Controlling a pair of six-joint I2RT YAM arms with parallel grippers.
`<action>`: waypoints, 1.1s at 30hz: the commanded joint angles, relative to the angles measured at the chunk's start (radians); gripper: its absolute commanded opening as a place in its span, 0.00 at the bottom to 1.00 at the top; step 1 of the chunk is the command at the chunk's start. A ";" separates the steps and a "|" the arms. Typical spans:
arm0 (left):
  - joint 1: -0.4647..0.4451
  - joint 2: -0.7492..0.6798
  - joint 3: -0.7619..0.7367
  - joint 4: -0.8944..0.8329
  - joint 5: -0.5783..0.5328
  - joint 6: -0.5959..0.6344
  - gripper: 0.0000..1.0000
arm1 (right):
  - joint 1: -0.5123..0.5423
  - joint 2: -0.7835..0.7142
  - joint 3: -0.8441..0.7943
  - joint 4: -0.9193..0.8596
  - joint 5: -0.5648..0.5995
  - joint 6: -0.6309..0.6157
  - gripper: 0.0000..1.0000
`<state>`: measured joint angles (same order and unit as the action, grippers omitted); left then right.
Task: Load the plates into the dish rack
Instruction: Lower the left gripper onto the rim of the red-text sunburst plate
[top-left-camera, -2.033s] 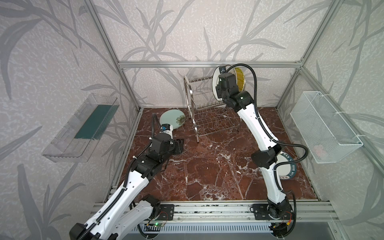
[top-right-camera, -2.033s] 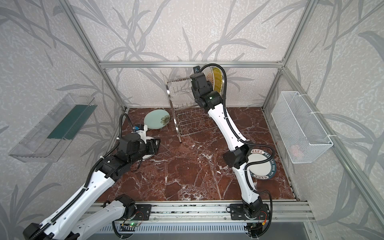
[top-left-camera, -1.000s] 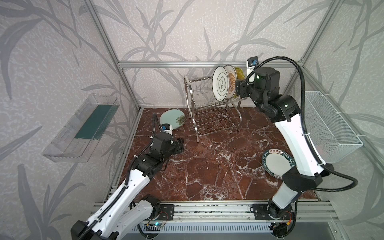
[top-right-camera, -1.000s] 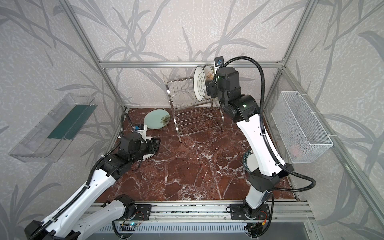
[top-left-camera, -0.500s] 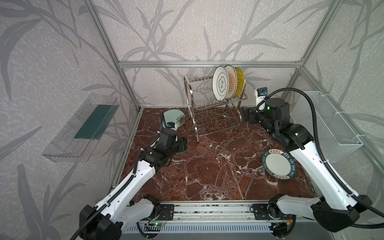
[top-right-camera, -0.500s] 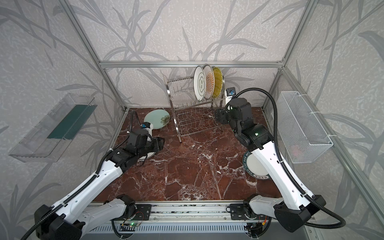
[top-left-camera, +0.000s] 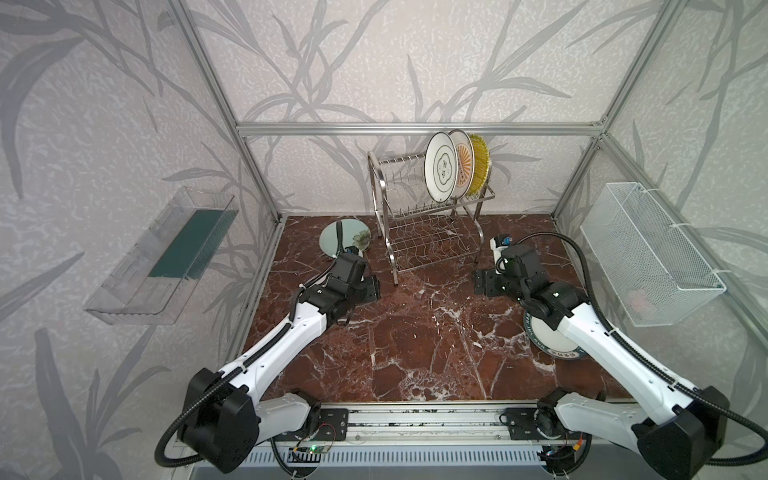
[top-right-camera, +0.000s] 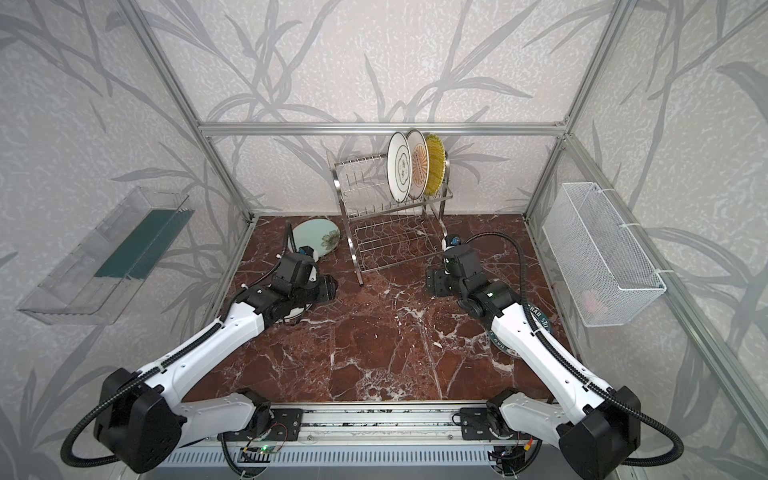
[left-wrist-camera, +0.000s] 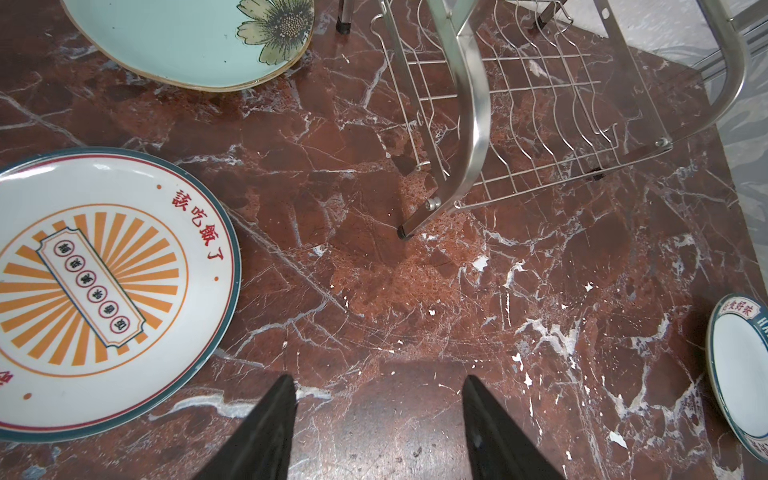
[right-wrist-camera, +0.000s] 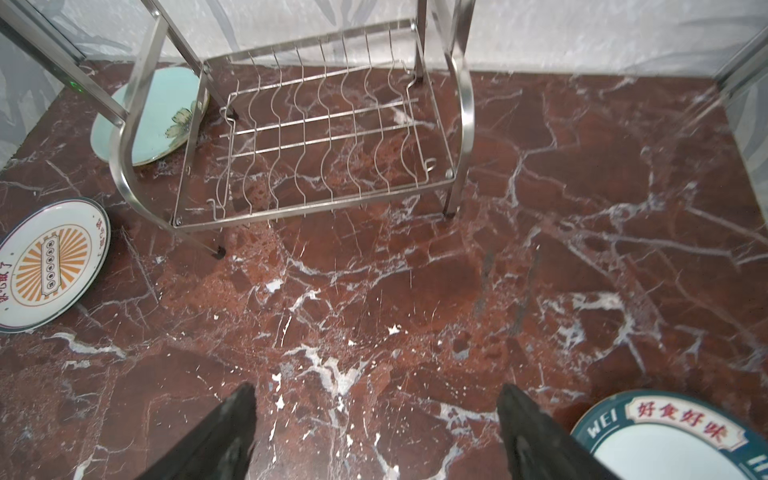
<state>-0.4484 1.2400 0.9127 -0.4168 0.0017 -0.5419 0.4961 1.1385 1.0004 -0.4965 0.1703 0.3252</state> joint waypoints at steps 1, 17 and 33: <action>0.008 0.030 0.026 -0.024 -0.016 -0.030 0.62 | -0.002 -0.047 -0.055 0.066 -0.053 0.094 0.89; 0.153 0.143 -0.075 -0.047 -0.039 -0.046 0.60 | -0.002 -0.030 -0.253 0.185 -0.160 0.235 0.89; 0.162 0.453 0.166 -0.265 -0.118 0.031 0.39 | -0.002 -0.006 -0.253 0.196 -0.158 0.238 0.89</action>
<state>-0.2905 1.6806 1.0431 -0.6285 -0.0692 -0.5259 0.4961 1.1316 0.7540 -0.3107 0.0059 0.5571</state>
